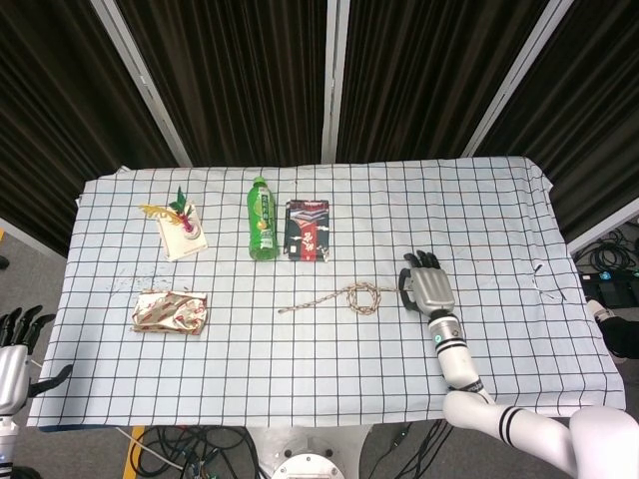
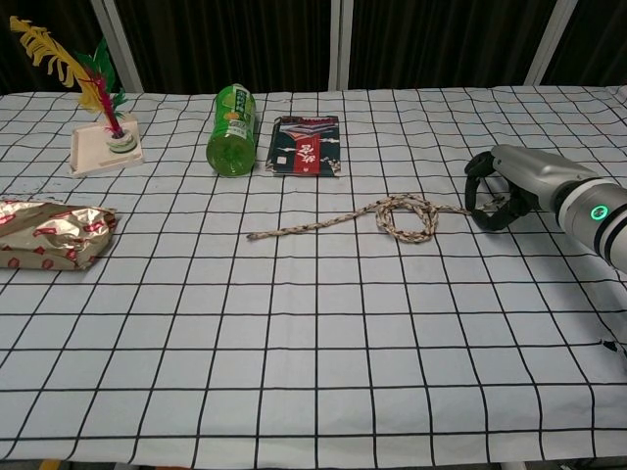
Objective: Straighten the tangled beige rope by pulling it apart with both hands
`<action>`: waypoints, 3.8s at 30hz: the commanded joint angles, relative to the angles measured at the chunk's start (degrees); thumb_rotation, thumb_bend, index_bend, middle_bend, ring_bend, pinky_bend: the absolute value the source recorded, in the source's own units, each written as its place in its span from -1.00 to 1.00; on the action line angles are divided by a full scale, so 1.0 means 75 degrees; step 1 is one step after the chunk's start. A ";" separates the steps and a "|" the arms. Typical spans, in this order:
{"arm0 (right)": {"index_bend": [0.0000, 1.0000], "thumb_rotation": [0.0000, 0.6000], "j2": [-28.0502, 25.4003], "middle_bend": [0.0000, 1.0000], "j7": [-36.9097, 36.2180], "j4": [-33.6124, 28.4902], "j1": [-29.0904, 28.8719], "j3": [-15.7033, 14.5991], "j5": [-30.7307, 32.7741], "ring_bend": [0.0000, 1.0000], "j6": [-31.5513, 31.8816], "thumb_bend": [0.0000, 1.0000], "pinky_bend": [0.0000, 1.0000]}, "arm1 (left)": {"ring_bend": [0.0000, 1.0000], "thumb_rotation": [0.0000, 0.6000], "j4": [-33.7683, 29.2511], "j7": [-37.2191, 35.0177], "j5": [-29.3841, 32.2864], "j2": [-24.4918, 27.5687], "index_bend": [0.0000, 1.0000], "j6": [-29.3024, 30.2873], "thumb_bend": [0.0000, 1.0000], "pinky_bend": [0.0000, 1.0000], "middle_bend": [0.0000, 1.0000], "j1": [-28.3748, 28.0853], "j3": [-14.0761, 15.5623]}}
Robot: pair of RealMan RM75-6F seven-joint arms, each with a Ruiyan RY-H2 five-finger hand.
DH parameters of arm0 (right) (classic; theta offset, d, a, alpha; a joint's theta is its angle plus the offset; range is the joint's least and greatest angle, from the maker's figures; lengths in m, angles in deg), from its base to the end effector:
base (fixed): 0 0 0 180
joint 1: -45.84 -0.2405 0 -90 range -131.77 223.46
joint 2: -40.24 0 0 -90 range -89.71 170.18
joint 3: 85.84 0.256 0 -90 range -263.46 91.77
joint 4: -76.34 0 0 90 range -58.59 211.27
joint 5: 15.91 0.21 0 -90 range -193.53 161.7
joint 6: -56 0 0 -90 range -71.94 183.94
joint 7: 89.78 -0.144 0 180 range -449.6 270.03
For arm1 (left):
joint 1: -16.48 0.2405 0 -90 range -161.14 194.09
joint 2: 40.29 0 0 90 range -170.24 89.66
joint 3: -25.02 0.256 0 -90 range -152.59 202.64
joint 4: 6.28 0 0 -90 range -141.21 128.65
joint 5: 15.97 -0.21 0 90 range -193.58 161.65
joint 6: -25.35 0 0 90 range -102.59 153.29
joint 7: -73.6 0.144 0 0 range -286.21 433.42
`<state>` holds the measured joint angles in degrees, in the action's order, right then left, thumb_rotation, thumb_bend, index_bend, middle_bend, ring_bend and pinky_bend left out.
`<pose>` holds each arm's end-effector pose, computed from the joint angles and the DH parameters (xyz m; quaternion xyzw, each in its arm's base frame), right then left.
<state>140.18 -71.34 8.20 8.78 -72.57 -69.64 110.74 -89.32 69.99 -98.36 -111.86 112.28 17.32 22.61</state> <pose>-0.2181 -0.3511 -0.0482 0.6472 -0.4843 0.3228 0.4923 -0.3537 0.1462 0.1388 -0.5398 -0.4297 -0.3646 0.6253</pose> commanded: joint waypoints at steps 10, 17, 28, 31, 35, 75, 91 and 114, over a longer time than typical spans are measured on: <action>0.01 1.00 -0.0016 -0.75 -0.0025 -0.0020 0.0023 0.0010 -0.0026 -1.00 -0.0041 -0.21 -1.00 | -1.00 1.00 0.0003 0.0006 -0.0006 -0.0003 -0.60 -0.0004 -0.76 -1.00 -0.82 0.0000 0.0003; -0.01 1.00 0.0026 -0.74 0.0012 0.0037 0.0021 0.0014 -0.0014 -1.00 -0.0043 -0.20 -1.00 | -1.00 1.00 0.0008 0.0002 -0.0001 -0.0007 -0.60 -0.0011 -0.75 -1.00 -0.82 -0.0002 0.0000; 0.03 1.00 0.0029 -0.75 -0.0040 0.0046 0.0045 0.0040 -0.0066 -1.00 -0.0013 -0.29 -1.00 | -1.00 1.00 0.0031 -0.0045 0.0003 -0.0004 -0.60 -0.0020 -0.76 -1.00 -0.82 0.0000 0.0000; 0.01 1.00 0.0010 -0.75 -0.0046 0.0017 0.0052 0.0049 -0.0075 -1.00 -0.0005 -0.29 -1.00 | -1.00 1.00 0.0034 -0.0050 -0.0009 -0.0010 -0.60 -0.0019 -0.75 -1.00 -0.82 -0.0004 0.0000; -0.01 1.00 0.0000 -0.75 -0.0037 0.0009 0.0052 0.0053 -0.0068 -1.00 -0.0020 -0.30 -1.00 | -1.00 1.00 0.0038 -0.0059 -0.0005 -0.0011 -0.60 -0.0025 -0.75 -1.00 -0.82 -0.0004 0.0002; 0.27 1.00 -0.1025 -0.67 0.0348 -0.2016 0.0408 0.0109 -0.0584 -1.00 0.1093 -0.03 -1.00 | -1.00 1.00 -0.1129 -0.0802 -0.1477 0.0431 -0.47 -0.1879 -0.77 -1.00 -0.81 -0.2447 -0.0488; 0.27 1.00 -0.0972 -0.67 0.0642 -0.2297 0.0303 0.0125 -0.0370 -1.00 0.1164 -0.01 -1.00 | -1.00 1.00 -0.1121 0.1149 0.0772 -0.1851 -0.17 -0.4942 -0.50 -1.00 -0.72 -0.5134 -0.1396; 0.27 1.00 -0.0886 -0.68 0.0585 -0.2154 0.0218 0.0099 -0.0265 -1.00 0.1095 0.01 -1.00 | -1.00 1.00 0.0870 0.4706 0.3705 -0.4688 -0.06 -0.4509 -0.41 -1.00 -0.72 -0.6597 -0.1580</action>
<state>133.55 -66.94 -7.96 10.42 -71.82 -71.65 118.96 -83.03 105.09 -70.80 -146.80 78.28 -31.96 10.77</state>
